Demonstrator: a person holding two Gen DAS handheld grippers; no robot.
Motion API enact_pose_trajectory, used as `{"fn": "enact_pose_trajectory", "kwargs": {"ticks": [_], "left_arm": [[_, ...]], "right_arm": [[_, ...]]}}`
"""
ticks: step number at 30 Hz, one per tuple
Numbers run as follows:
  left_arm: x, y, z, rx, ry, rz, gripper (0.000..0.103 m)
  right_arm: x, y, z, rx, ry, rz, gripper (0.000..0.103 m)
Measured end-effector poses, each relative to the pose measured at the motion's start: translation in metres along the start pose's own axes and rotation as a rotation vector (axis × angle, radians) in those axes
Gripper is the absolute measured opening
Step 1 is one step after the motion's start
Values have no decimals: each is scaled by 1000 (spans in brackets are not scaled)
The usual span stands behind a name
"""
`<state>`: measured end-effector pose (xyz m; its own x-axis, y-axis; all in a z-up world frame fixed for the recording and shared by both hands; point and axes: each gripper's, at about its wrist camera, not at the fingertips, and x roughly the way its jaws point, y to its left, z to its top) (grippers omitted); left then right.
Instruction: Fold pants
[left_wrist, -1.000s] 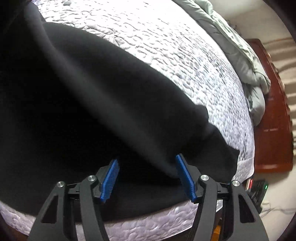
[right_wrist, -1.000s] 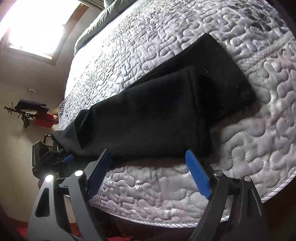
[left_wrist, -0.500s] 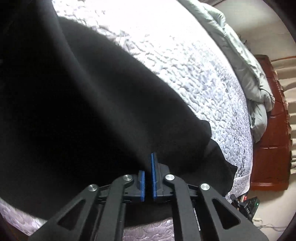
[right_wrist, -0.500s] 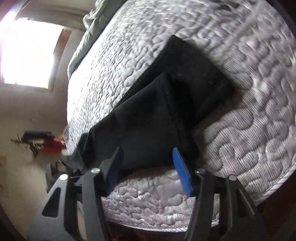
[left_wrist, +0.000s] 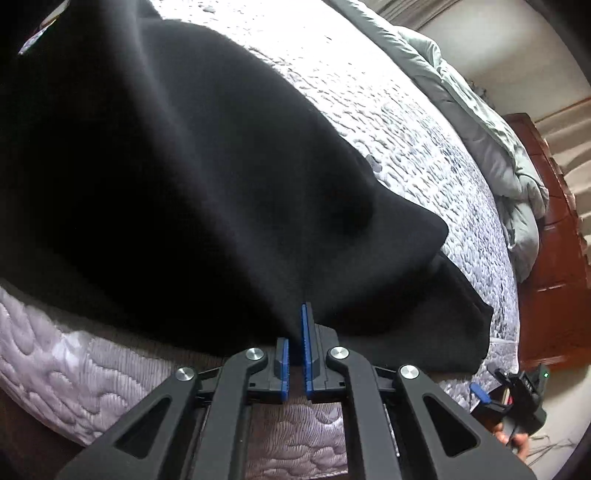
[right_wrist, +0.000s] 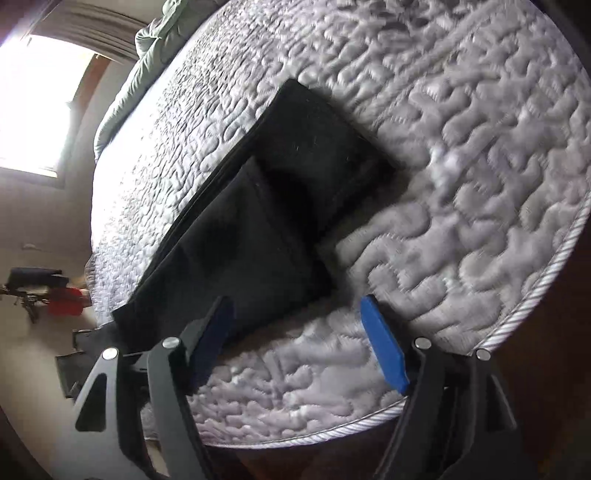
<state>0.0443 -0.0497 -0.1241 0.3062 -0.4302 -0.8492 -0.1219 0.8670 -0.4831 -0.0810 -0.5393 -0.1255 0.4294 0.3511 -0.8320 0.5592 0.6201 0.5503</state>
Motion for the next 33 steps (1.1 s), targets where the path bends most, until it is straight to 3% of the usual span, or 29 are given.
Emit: {"fn": "enact_pose_trajectory", "kwargs": {"ticks": [3, 5, 7, 9, 13, 15, 17, 19, 21, 24, 26, 28, 30, 33], "left_arm": [[4, -9, 3, 34, -4, 24, 6], [5, -11, 3, 37, -2, 30, 6], [5, -11, 3, 28, 5, 27, 7], [2, -11, 0, 39, 5, 30, 7], [-7, -15, -5, 75, 6, 11, 7], [-8, -31, -5, 83, -1, -21, 7], [-8, -43, -7, 104, -21, -33, 7], [-3, -54, -10, 136, -33, -18, 8], [8, -55, -12, 132, -12, -8, 10], [32, -52, -16, 128, 40, 19, 11], [38, -51, -18, 133, 34, 27, 11], [38, -57, -18, 156, 26, 32, 11], [38, -59, -19, 164, 25, 31, 11], [38, -55, -19, 151, 30, 13, 12]], "right_arm": [[10, -8, 3, 28, 2, 75, 73], [17, -6, 9, 10, -7, 79, 57], [18, 1, 12, -44, -19, 46, 18], [18, 10, 13, -59, 2, 112, 15], [-14, 45, 30, -182, -78, 109, 14], [-37, 61, 41, -252, -159, 133, 14], [-68, 80, 44, -378, -303, 202, 14], [-79, 81, 45, -416, -345, 238, 15], [-68, 67, 51, -384, -317, 138, 15], [-15, 13, 59, -227, -173, -9, 16], [10, -12, 54, -178, -111, -73, 17], [9, -24, 49, -136, -140, -15, 20], [0, -19, 44, -133, -152, -32, 30], [-23, 3, 29, -202, -222, -252, 36]]}}
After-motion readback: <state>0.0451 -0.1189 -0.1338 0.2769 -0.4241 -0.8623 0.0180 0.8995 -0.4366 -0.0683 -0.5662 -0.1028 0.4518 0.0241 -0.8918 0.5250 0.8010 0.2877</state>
